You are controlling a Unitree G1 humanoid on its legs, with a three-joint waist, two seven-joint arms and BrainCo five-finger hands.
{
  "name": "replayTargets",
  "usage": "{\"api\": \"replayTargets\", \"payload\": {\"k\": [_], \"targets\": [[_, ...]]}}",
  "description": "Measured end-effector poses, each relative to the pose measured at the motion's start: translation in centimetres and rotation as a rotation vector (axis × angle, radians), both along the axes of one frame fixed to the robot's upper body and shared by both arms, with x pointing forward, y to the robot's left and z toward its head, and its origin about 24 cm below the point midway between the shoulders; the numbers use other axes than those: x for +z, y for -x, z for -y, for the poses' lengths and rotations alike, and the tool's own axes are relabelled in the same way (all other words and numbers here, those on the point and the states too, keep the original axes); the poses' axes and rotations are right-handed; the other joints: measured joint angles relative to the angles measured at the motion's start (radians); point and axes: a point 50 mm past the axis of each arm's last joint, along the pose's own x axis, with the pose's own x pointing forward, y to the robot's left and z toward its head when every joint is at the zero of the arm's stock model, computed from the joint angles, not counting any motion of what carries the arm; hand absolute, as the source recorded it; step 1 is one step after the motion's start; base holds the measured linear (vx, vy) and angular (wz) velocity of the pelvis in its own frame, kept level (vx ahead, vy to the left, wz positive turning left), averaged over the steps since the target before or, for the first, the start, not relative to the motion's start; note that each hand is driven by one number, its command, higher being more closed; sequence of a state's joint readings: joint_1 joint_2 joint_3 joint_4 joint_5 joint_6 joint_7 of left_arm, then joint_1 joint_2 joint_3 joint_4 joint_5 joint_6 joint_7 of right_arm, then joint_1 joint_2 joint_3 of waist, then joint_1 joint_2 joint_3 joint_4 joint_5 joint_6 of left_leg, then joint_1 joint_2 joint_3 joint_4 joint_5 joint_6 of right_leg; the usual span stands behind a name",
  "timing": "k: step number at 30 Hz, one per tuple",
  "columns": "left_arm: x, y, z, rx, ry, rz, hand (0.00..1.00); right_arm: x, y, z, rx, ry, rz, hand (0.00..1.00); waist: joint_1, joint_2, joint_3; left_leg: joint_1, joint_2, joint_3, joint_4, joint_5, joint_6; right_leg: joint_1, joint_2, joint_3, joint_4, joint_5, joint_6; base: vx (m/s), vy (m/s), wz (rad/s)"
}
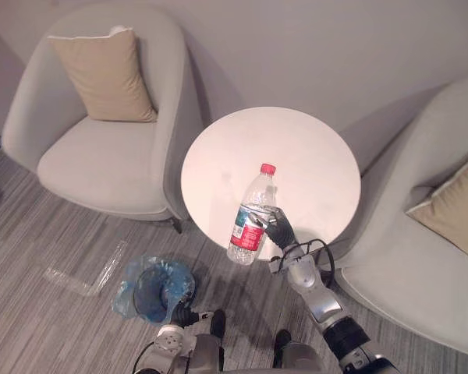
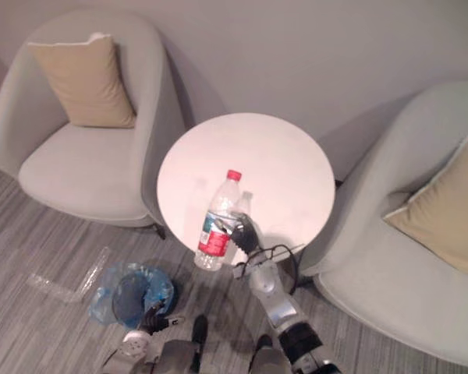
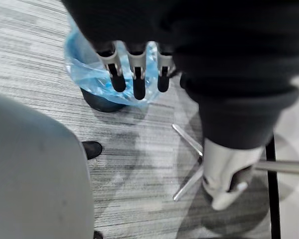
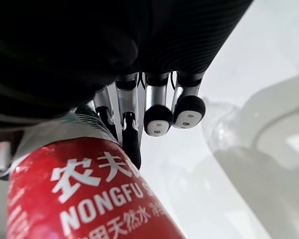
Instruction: Gather rubbish on tea table into small bin, then transfer packed bag to large trash can.
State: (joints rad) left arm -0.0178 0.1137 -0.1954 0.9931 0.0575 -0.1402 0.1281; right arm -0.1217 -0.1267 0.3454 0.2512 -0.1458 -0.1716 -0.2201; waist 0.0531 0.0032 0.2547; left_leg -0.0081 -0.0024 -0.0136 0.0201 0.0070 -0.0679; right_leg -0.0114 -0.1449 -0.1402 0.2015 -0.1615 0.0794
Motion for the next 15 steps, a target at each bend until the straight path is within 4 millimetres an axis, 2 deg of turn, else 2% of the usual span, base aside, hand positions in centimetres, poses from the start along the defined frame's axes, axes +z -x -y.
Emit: {"api": "replayTargets", "payload": {"k": [5,8,9,11,12,13,15], "targets": [[-0.1,0.1,-0.3,-0.009,-0.008,-0.008,0.0,-0.2,1.0,0.3,-0.008,-0.02,-0.007,1.0,-0.014,-0.011,-0.005,0.014,0.006,0.055,0.006,-0.014,0.01,-0.03,0.007,0.061,0.033,0.013,0.001,-0.08,0.027,-0.38],[0.0,-0.2,0.0,-0.035,-0.007,-0.003,0.0,-0.3,1.3,0.9,-0.032,-0.023,-0.009,1.0,-0.024,-0.018,-0.005,-0.035,-0.001,0.052,0.099,-0.046,0.026,-0.065,-0.003,0.096,0.116,-0.011,0.026,-0.13,0.015,0.15],[-0.1,0.0,-0.1,-0.034,-0.008,-0.013,0.0,-0.1,1.7,1.0,-0.04,-0.034,-0.001,1.0,-0.03,-0.027,-0.011,-0.06,-0.004,0.039,0.112,-0.045,0.026,-0.093,-0.008,0.14,0.216,-0.063,0.035,-0.1,-0.01,0.41],[-0.1,0.1,-0.6,-0.022,-0.016,-0.017,0.0,0.3,2.0,0.8,-0.039,-0.054,0.015,1.0,-0.043,-0.052,-0.029,-0.099,-0.014,0.003,0.147,-0.042,0.021,-0.117,-0.006,0.192,0.384,-0.125,0.044,-0.09,-0.125,0.64],[0.0,0.0,-0.9,-0.01,-0.02,-0.014,0.0,0.6,1.9,0.4,-0.032,-0.069,0.027,1.0,-0.038,-0.07,-0.05,-0.135,-0.017,-0.013,0.176,-0.034,0.008,-0.115,0.004,0.225,0.374,-0.14,0.039,-0.05,-0.173,0.51],[0.0,0.0,-0.9,-0.01,-0.02,-0.011,0.0,0.8,1.8,0.3,-0.031,-0.074,0.035,1.0,-0.038,-0.072,-0.052,-0.152,-0.015,-0.019,0.185,-0.032,0.005,-0.114,0.011,0.235,0.352,-0.149,0.035,-0.13,-0.215,0.32],[0.1,-0.3,-0.7,-0.01,-0.014,0.0,0.0,1.5,1.3,0.1,-0.024,-0.078,0.066,1.0,-0.025,-0.052,-0.061,-0.21,0.015,-0.032,0.191,-0.006,-0.025,-0.103,0.047,0.228,0.237,-0.153,0.017,-0.22,-0.161,0.09]]}}
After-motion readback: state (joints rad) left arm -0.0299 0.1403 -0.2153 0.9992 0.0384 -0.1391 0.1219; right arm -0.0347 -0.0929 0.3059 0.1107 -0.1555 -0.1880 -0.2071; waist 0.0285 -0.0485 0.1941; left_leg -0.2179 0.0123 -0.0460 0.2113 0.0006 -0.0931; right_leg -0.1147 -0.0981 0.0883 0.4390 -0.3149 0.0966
